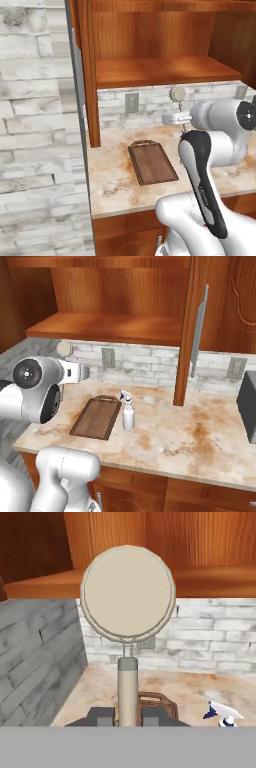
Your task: Grab the spray bottle from the cabinet, then place it next to the cutting board for sanitizing. Then grab the dish brush from the countertop next to the sink and place it next to the cutting board.
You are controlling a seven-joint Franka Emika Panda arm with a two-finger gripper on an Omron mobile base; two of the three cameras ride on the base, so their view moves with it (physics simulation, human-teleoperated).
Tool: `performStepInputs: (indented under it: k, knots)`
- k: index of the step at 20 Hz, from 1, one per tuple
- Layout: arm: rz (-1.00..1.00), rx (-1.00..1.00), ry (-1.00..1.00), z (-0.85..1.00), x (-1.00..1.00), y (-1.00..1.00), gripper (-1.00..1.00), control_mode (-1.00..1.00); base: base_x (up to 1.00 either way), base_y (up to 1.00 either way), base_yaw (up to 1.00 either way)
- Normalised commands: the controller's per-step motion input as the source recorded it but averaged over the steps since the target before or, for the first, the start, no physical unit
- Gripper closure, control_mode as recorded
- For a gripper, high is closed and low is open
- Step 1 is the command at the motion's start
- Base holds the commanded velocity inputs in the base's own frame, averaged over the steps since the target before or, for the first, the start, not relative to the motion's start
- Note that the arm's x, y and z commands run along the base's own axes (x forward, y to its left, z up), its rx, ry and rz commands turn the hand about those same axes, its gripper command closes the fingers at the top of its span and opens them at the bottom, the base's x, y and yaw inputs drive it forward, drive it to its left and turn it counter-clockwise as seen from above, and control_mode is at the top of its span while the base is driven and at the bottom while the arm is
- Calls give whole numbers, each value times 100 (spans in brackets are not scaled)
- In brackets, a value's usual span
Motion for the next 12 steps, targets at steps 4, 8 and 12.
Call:
performStepInputs:
  k: [4,8,12]
  knots:
    - [0,0,60,-100,40,52,100,-100,0,0,0]
    - [0,1,46,-100,54,34,100,-100,0,0,0]
    - [0,8,31,-100,72,31,100,-100,0,0,0]
